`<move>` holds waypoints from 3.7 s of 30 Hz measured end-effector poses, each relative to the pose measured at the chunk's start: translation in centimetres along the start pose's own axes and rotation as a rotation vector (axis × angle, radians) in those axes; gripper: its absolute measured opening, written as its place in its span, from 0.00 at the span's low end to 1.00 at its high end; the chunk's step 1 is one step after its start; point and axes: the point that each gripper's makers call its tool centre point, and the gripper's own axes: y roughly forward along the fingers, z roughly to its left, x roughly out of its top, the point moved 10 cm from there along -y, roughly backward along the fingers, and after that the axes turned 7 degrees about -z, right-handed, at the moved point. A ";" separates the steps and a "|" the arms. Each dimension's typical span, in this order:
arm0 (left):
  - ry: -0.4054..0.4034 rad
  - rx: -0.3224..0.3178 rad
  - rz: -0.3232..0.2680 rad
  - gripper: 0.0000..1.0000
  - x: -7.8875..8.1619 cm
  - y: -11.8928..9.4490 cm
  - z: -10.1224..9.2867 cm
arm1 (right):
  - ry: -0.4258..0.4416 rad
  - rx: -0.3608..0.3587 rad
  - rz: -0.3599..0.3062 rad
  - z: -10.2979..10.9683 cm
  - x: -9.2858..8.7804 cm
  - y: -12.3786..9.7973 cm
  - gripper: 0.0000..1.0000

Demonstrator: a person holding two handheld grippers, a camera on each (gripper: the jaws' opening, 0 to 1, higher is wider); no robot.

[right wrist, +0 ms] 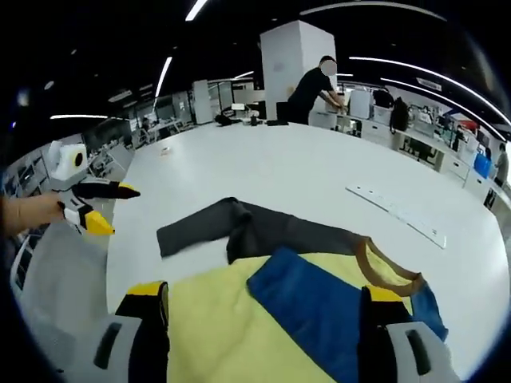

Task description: Fold the garment on the visible template until the final outline fits inside the template.

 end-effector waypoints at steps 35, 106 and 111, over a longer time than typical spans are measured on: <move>-0.102 0.160 0.156 0.21 -6.1 3.6 3.1 | -0.078 0.018 -0.098 2.0 -3.2 -8.3 0.99; 0.379 0.301 0.419 0.00 -0.3 7.6 15.5 | -0.061 0.005 -0.078 2.9 -5.6 -14.0 0.99; 0.393 0.304 0.445 0.00 -0.7 7.7 15.7 | -0.047 0.000 -0.079 2.9 -5.7 -14.1 0.99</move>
